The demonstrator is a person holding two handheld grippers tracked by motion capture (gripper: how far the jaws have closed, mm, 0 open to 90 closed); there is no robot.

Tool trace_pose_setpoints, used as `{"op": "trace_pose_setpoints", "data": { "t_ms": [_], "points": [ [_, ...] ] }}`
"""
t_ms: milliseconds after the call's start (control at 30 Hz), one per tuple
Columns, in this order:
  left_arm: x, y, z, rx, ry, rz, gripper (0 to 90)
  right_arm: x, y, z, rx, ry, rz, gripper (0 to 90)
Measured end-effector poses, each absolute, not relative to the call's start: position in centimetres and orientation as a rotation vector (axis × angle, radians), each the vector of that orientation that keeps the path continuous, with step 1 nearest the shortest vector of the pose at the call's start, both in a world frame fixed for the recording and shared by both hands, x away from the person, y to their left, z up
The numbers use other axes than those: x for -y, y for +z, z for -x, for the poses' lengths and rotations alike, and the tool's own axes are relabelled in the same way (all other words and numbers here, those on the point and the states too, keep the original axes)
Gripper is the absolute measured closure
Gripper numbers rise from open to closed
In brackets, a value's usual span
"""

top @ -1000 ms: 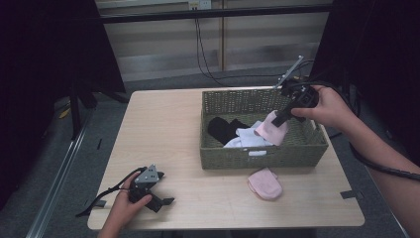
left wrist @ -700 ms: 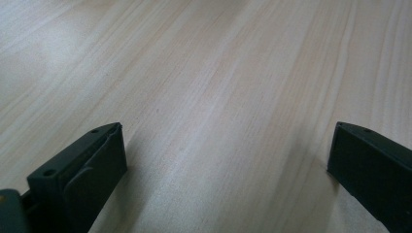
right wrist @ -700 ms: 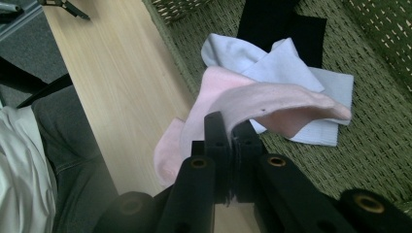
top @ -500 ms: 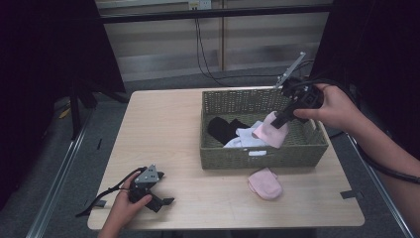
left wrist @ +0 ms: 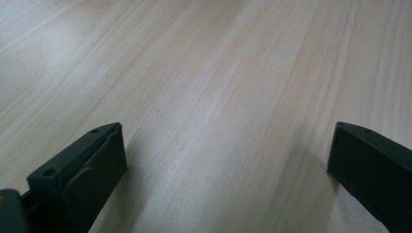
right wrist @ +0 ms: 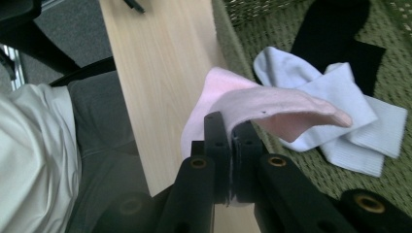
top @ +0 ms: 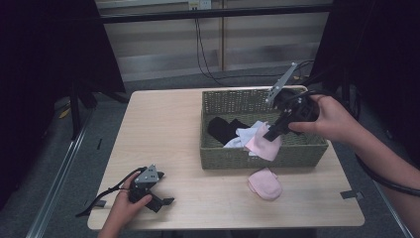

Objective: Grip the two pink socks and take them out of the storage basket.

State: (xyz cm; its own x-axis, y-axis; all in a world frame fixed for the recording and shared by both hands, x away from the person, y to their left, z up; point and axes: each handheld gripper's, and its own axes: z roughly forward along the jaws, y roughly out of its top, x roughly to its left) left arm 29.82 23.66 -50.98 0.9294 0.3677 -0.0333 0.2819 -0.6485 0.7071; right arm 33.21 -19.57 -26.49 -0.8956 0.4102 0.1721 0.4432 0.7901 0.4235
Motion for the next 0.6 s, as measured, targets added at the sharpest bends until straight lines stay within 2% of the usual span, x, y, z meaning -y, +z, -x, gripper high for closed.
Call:
{"op": "trace_pose_setpoints", "data": {
  "t_ms": [233, 600],
  "points": [
    [-23.7, -51.0, -29.8, -0.458, 0.145, -2.315, 0.0, 18.5, -27.1, -32.0, 2.903, -0.719, 0.617, 87.1],
    [-23.7, -51.0, -29.8, -0.460, 0.144, -2.313, 0.0, 16.5, -30.3, -31.1, 2.882, -0.685, 0.542, 87.0]
  ]
}}
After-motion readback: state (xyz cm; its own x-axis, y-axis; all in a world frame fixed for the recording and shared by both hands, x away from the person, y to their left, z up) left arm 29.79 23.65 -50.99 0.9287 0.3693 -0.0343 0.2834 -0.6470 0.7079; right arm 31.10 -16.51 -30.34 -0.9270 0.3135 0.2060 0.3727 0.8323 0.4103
